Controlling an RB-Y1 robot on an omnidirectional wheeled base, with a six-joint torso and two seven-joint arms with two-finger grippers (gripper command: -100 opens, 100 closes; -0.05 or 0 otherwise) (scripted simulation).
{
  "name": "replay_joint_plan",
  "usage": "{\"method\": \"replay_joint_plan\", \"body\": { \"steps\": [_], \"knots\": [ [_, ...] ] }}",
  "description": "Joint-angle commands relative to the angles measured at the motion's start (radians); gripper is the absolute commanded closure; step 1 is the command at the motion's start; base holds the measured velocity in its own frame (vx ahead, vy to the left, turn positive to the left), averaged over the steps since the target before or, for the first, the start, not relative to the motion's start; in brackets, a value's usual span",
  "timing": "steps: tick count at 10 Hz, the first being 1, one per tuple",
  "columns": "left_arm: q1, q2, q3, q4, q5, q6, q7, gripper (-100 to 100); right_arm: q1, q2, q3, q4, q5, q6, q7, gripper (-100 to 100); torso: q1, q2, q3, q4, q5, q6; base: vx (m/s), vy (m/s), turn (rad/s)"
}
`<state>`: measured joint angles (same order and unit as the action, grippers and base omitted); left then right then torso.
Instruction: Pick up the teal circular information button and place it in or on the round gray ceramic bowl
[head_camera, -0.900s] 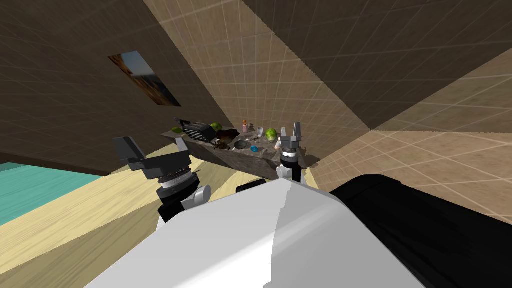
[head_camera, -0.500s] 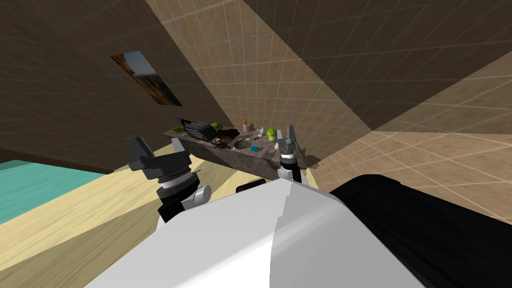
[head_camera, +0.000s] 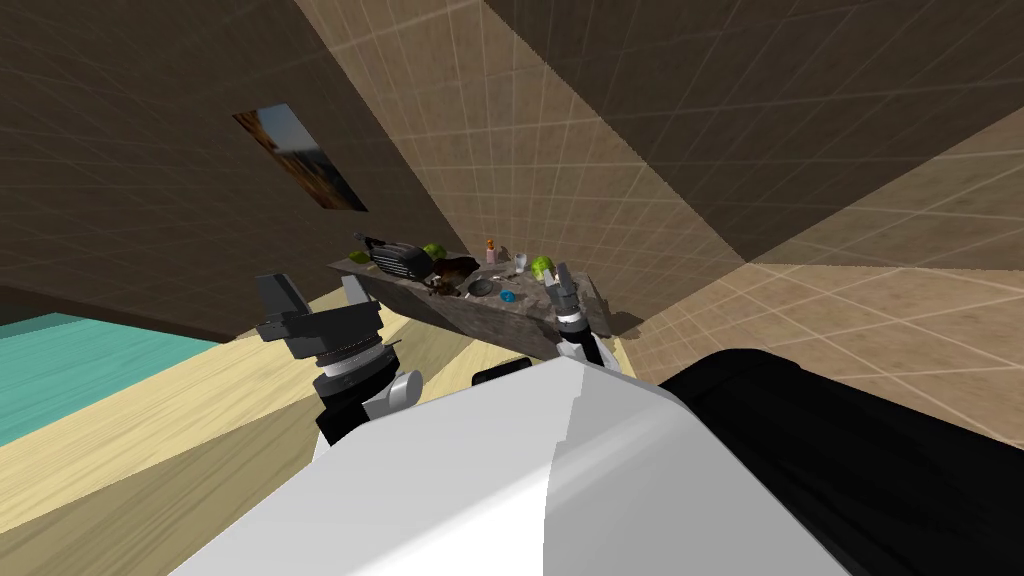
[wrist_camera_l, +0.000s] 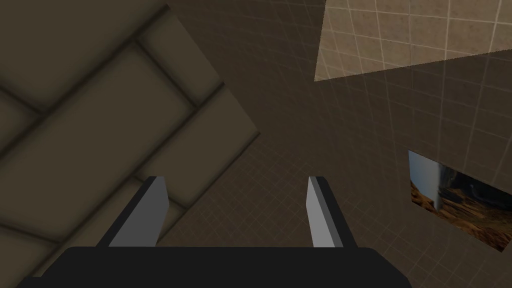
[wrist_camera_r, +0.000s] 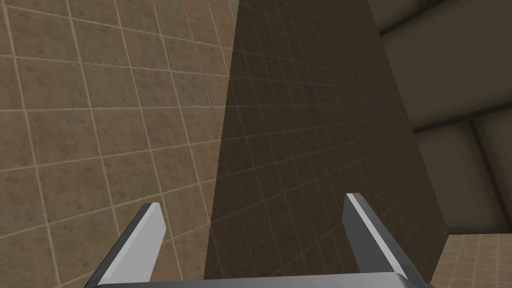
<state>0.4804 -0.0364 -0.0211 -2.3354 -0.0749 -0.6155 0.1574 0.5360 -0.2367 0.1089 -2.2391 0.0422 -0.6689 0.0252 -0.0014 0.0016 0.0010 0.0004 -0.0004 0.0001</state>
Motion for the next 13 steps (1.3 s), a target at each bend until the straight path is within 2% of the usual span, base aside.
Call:
{"method": "replay_joint_plan", "body": {
  "steps": [1, 2, 3, 4, 5, 6, 7, 8, 9, 10, 11, 12, 13],
  "knots": [
    [0.0, 0.0, 0.0, 0.0, 0.0, 0.0, 0.0, 0, 0.013, -0.05, 0.024, 0.022, 0.026, -0.008, 0.005, -100, 0.0, 0.0, 0.0, 0.0, 0.0, 0.0, -0.032, -0.022, 0.032],
    [0.0, 0.0, 0.0, 0.0, 0.0, 0.0, 0.0, 0, 0.013, -0.06, 0.024, 0.022, 0.026, -0.008, 0.005, -100, 0.0, 0.001, 0.0, 0.0, 0.0, 0.0, -0.031, -0.026, 0.017],
    [0.0, 0.0, 0.0, 0.0, 0.0, 0.0, 0.0, 0, 0.022, -0.101, 0.046, 0.044, 0.051, -0.015, 0.009, -100, -0.001, 0.0, 0.0, 0.0, 0.0, 0.0, -0.032, -0.028, 0.04],
    [0.0, 0.0, 0.0, 0.0, 0.0, 0.0, 0.0, 0, 0.022, -0.111, 0.046, 0.044, 0.051, -0.015, 0.009, -100, -0.001, 0.001, 0.0, 0.0, 0.0, 0.0, -0.03, -0.028, 0.021],
    [0.0, 0.0, 0.0, 0.0, 0.0, 0.0, 0.0, 0, 0.031, -0.153, 0.07, 0.067, 0.077, -0.022, 0.014, -100, -0.001, 0.0, 0.0, 0.0, 0.0, 0.0, -0.048, -0.033, 0.043],
    [0.0, 0.0, 0.0, 0.0, 0.0, 0.0, 0.0, 0, 0.031, -0.164, 0.07, 0.067, 0.077, -0.022, 0.014, -100, -0.001, 0.001, 0.001, 0.0, 0.0, 0.0, -0.038, -0.032, 0.022],
    [0.0, 0.0, 0.0, 0.0, 0.0, 0.0, 0.0, 0, 0.041, -0.202, 0.094, 0.091, 0.104, -0.029, 0.018, -100, -0.001, 0.001, 0.001, 0.0, 0.0, 0.0, -0.037, -0.04, 0.038],
    [0.0, 0.0, 0.0, 0.0, 0.0, 0.0, 0.0, 0, 0.041, -0.219, 0.094, 0.091, 0.104, -0.029, 0.018, -100, -0.002, 0.001, 0.001, 0.0, 0.0, 0.0, -0.033, -0.033, 0.025],
    [0.0, 0.0, 0.0, 0.0, 0.0, 0.0, 0.0, 0, 0.051, -0.261, 0.119, 0.116, 0.131, -0.036, 0.023, -100, -0.001, 0.001, 0.0, 0.0, 0.0, 0.0, -0.046, -0.037, 0.047],
    [0.0, 0.0, 0.0, 0.0, 0.0, 0.0, 0.0, 0, 0.051, -0.275, 0.119, 0.116, 0.131, -0.036, 0.023, -100, -0.001, 0.001, 0.001, 0.0, 0.0, 0.0, -0.041, -0.031, 0.027],
    [0.0, 0.0, 0.0, 0.0, 0.0, 0.0, 0.0, 0, 0.06, -0.314, 0.143, 0.141, 0.159, -0.043, 0.028, -100, -0.001, 0.001, 0.001, 0.0, 0.0, 0.0, -0.044, -0.025, 0.039],
    [0.0, 0.0, 0.0, 0.0, 0.0, 0.0, 0.0, 0, 0.06, -0.332, 0.143, 0.141, 0.159, -0.043, 0.028, -100, -0.001, 0.001, 0.001, 0.0, 0.0, 0.0, -0.039, -0.022, 0.026],
    [0.0, 0.0, 0.0, 0.0, 0.0, 0.0, 0.0, 0, 0.07, -0.368, 0.168, 0.166, 0.188, -0.049, 0.032, -100, -0.001, 0.001, 0.001, 0.0, 0.0, 0.0, -0.036, -0.025, 0.051]
  ]
}}
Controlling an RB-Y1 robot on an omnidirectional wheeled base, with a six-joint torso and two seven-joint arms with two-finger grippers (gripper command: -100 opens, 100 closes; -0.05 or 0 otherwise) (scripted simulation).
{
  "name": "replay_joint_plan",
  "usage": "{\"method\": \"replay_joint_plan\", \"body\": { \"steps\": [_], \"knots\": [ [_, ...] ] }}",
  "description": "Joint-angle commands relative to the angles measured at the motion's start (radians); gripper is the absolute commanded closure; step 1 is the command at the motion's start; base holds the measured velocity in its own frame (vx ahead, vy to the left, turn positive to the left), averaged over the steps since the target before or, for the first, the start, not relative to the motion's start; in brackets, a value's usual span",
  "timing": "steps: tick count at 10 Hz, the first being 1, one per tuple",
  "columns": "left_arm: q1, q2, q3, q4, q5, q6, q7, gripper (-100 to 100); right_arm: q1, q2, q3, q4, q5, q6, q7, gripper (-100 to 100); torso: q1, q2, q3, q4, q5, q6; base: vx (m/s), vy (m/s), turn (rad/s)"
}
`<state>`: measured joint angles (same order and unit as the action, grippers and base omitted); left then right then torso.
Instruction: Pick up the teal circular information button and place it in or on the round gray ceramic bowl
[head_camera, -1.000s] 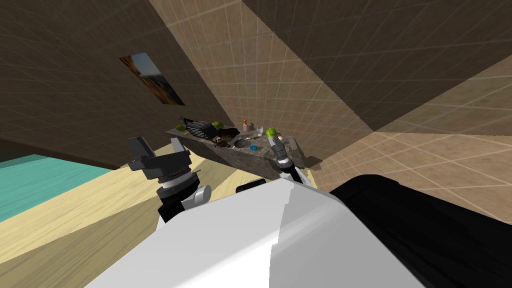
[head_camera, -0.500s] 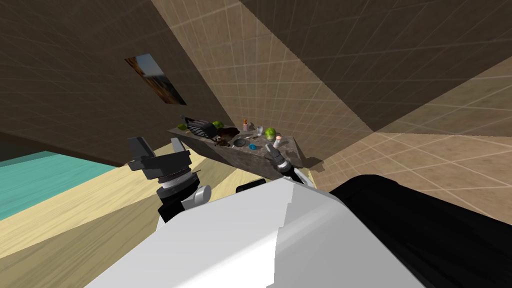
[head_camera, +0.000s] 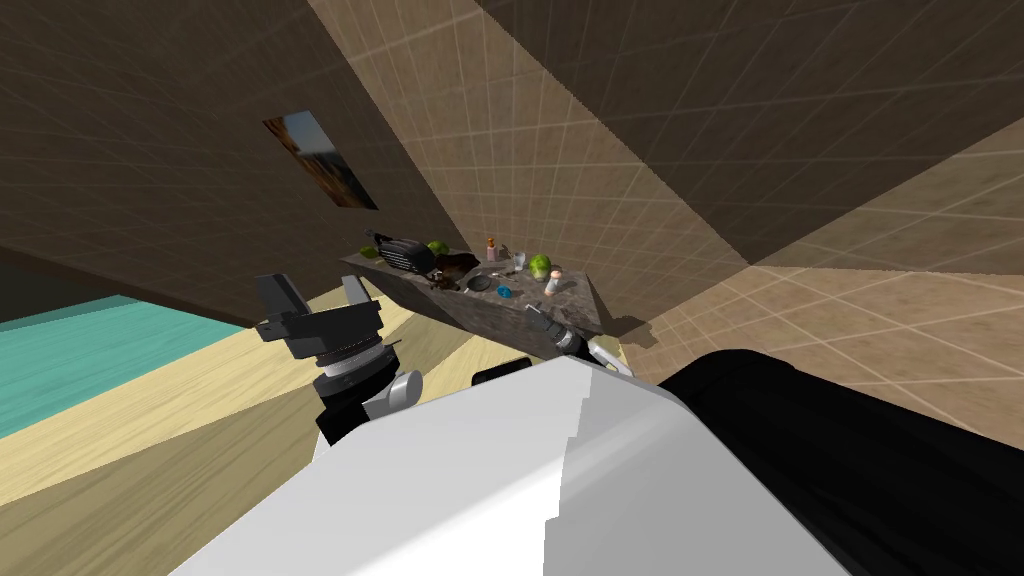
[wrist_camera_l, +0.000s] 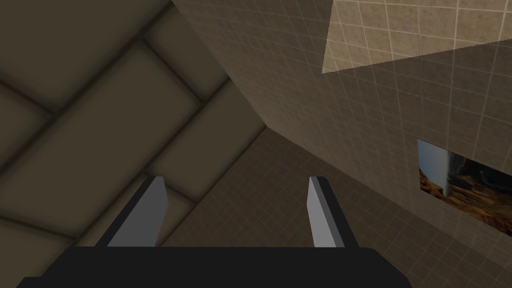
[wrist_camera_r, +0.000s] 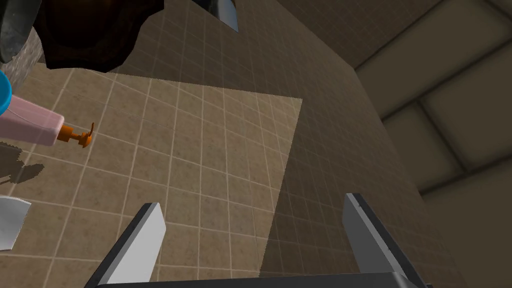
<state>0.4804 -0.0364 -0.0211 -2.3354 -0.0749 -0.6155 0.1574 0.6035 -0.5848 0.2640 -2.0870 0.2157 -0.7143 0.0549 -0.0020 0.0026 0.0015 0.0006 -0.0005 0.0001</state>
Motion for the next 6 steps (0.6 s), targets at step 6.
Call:
{"method": "replay_joint_plan", "body": {
  "steps": [6],
  "knots": [
    [0.0, 0.0, 0.0, 0.0, 0.0, 0.0, 0.0, 0, 0.029, -0.194, 0.08, 0.094, 0.095, -0.022, 0.014, -100, 0.0, -0.001, 0.0, 0.0, 0.0, 0.0, -0.037, -0.02, 0.044]
  ]
}}
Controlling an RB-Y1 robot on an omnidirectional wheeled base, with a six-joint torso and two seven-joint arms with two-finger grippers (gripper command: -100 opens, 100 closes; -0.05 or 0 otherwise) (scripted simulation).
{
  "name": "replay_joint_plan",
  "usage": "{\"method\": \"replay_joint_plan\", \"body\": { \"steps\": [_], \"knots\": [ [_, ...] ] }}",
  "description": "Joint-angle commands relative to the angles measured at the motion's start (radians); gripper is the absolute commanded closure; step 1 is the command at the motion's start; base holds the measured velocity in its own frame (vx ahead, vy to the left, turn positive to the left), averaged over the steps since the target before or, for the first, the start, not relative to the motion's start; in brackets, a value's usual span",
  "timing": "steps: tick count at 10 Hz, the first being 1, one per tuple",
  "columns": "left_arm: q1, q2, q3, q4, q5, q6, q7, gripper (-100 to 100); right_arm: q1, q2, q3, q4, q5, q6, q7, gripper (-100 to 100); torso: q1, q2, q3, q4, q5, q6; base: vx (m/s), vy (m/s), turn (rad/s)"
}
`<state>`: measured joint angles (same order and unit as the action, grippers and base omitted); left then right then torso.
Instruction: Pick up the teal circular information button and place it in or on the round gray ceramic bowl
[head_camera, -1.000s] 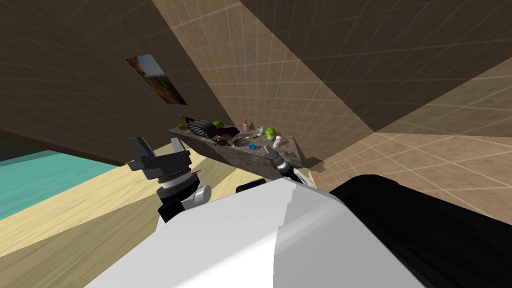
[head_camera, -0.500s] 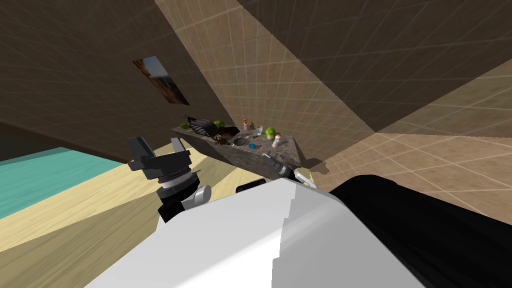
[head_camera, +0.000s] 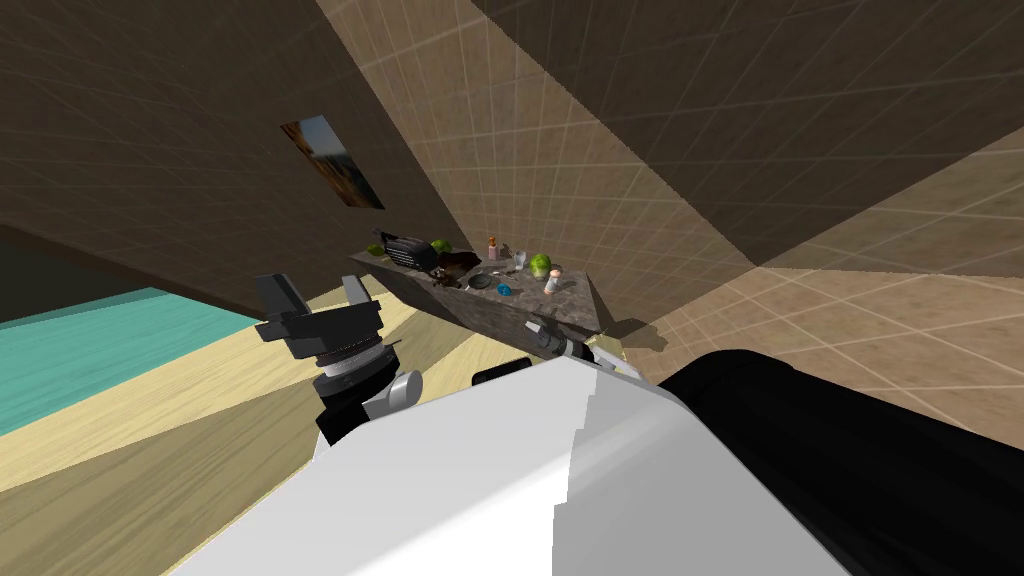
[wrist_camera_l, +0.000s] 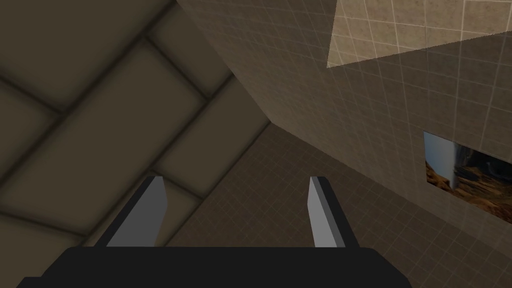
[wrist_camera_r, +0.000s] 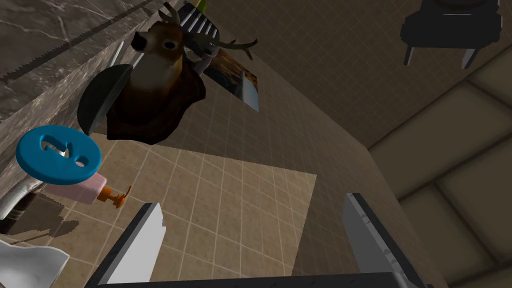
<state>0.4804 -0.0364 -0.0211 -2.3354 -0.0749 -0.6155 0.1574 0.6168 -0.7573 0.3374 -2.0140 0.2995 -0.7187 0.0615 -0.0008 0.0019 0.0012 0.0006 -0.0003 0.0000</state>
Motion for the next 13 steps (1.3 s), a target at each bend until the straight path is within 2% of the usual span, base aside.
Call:
{"method": "replay_joint_plan", "body": {
  "steps": [1, 2, 5, 6, 9, 12, 13],
  "knots": [
    [0.0, 0.0, 0.0, 0.0, 0.0, 0.0, 0.0, 0, 0.016, -0.046, 0.006, 0.021, 0.011, -0.018, 0.007, -100, 0.0, 0.0, 0.0, 0.0, 0.0, 0.0, -0.028, -0.006, 0.029],
    [0.0, 0.0, 0.0, 0.0, 0.0, 0.0, 0.0, 0, 0.024, -0.081, 0.025, 0.048, 0.036, -0.023, 0.01, -100, 0.0, 0.0, 0.0, 0.0, 0.0, 0.0, -0.03, -0.005, 0.079],
    [0.0, 0.0, 0.0, 0.0, 0.0, 0.0, 0.0, 0, 0.031, -0.162, 0.042, 0.076, 0.06, -0.029, 0.011, -100, 0.001, -0.001, 0.0, 0.0, 0.0, 0.0, -0.023, 0.005, 0.047],
    [0.0, 0.0, 0.0, 0.0, 0.0, 0.0, 0.0, 0, 0.038, -0.196, 0.057, 0.104, 0.082, -0.033, 0.012, -100, 0.001, -0.001, -0.001, 0.0, 0.0, 0.0, -0.016, 0.017, 0.071],
    [0.0, 0.0, 0.0, 0.0, 0.0, 0.0, 0.0, 0, 0.045, -0.276, 0.068, 0.133, 0.102, -0.038, 0.012, -100, 0.002, -0.002, -0.001, 0.0, 0.001, 0.0, -0.006, 0.025, 0.053],
    [0.0, 0.0, 0.0, 0.0, 0.0, 0.0, 0.0, 0, 0.056, -0.363, 0.083, 0.191, 0.137, -0.045, 0.009, -100, 0.003, -0.003, -0.001, 0.0, 0.001, 0.0, 0.005, 0.042, 0.074],
    [0.0, 0.0, 0.0, 0.0, 0.0, 0.0, 0.0, 0, 0.056, -0.387, 0.083, 0.191, 0.137, -0.045, 0.009, -100, 0.004, -0.003, -0.002, -0.001, 0.001, 0.0, 0.016, 0.047, 0.049]
  ]
}}
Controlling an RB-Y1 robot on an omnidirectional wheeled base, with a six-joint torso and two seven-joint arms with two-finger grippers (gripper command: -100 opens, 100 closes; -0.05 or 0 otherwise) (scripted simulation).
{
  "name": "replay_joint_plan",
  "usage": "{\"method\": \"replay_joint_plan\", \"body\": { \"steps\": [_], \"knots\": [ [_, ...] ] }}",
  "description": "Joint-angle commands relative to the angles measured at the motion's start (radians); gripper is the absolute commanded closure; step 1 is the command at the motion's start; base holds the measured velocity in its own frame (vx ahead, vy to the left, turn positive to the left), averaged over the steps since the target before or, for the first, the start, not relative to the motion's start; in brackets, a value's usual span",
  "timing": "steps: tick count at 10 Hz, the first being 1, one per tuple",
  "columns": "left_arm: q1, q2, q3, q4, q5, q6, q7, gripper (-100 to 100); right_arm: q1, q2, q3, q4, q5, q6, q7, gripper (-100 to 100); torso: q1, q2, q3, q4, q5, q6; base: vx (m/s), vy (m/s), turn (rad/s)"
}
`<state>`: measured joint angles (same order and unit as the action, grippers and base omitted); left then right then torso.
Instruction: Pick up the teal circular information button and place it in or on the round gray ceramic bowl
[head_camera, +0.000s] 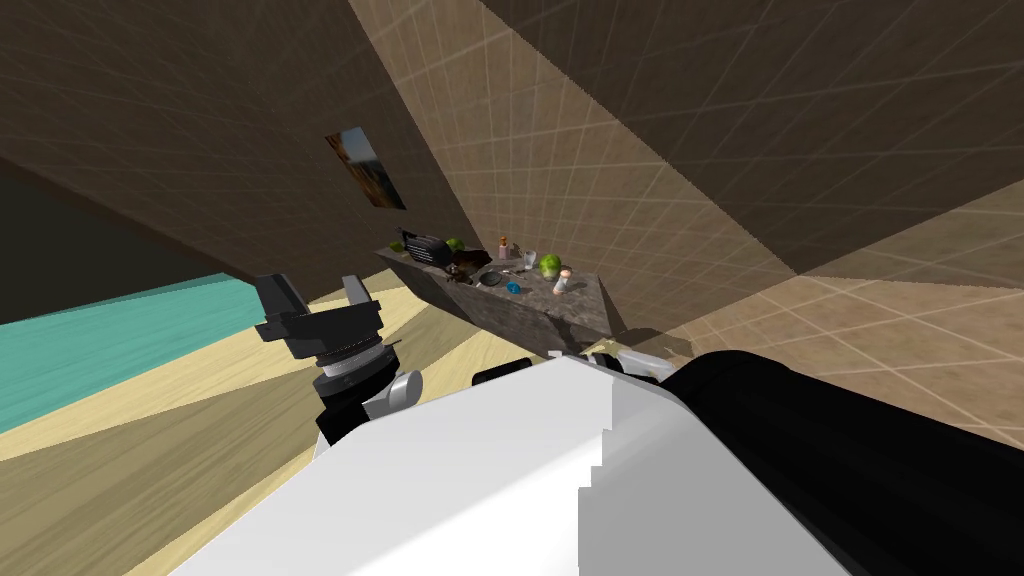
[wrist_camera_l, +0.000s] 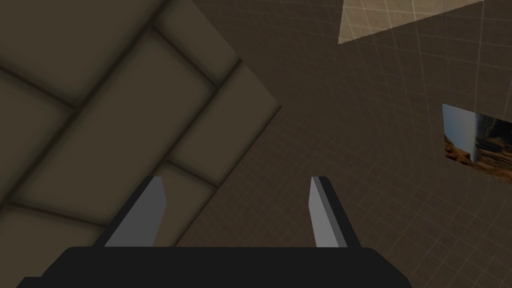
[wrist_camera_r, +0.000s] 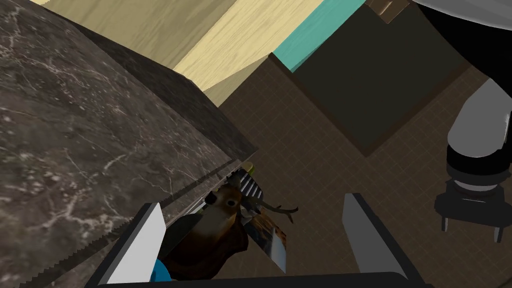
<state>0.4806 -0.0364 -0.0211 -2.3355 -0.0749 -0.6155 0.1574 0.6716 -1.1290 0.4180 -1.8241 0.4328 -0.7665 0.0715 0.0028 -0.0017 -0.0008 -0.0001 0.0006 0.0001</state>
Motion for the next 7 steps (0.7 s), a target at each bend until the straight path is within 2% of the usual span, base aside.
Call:
{"method": "replay_joint_plan", "body": {
  "steps": [1, 2, 3, 4, 7],
  "knots": [
    [0.0, 0.0, 0.0, 0.0, 0.0, 0.0, 0.0, 0, 0.005, -0.05, 0.005, 0.03, 0.018, 0.0, -0.005, -100, 0.0, 0.0, 0.0, 0.0, 0.0, 0.0, 0.026, 0.066, 0.102],
    [0.0, 0.0, 0.0, 0.0, 0.0, 0.0, 0.0, 0, 0.005, -0.069, 0.005, 0.03, 0.018, 0.0, -0.005, -100, 0.001, -0.001, 0.0, 0.0, 0.0, 0.0, 0.027, 0.057, 0.046],
    [0.0, 0.0, 0.0, 0.0, 0.0, 0.0, 0.0, 0, 0.009, -0.105, 0.005, 0.06, 0.03, -0.002, -0.009, -100, 0.001, -0.001, 0.0, 0.0, 0.0, 0.0, 0.033, 0.083, 0.101],
    [0.0, 0.0, 0.0, 0.0, 0.0, 0.0, 0.0, 0, 0.009, -0.122, 0.005, 0.06, 0.03, -0.002, -0.009, -100, 0.002, -0.001, -0.001, 0.0, 0.0, 0.0, 0.033, 0.06, 0.046],
    [0.0, 0.0, 0.0, 0.0, 0.0, 0.0, 0.0, 0, 0.014, -0.21, -0.003, 0.119, 0.049, -0.005, -0.019, -100, 0.002, -0.002, -0.001, 0.0, 0.0, 0.0, 0.05, 0.081, 0.082]
  ]
}}
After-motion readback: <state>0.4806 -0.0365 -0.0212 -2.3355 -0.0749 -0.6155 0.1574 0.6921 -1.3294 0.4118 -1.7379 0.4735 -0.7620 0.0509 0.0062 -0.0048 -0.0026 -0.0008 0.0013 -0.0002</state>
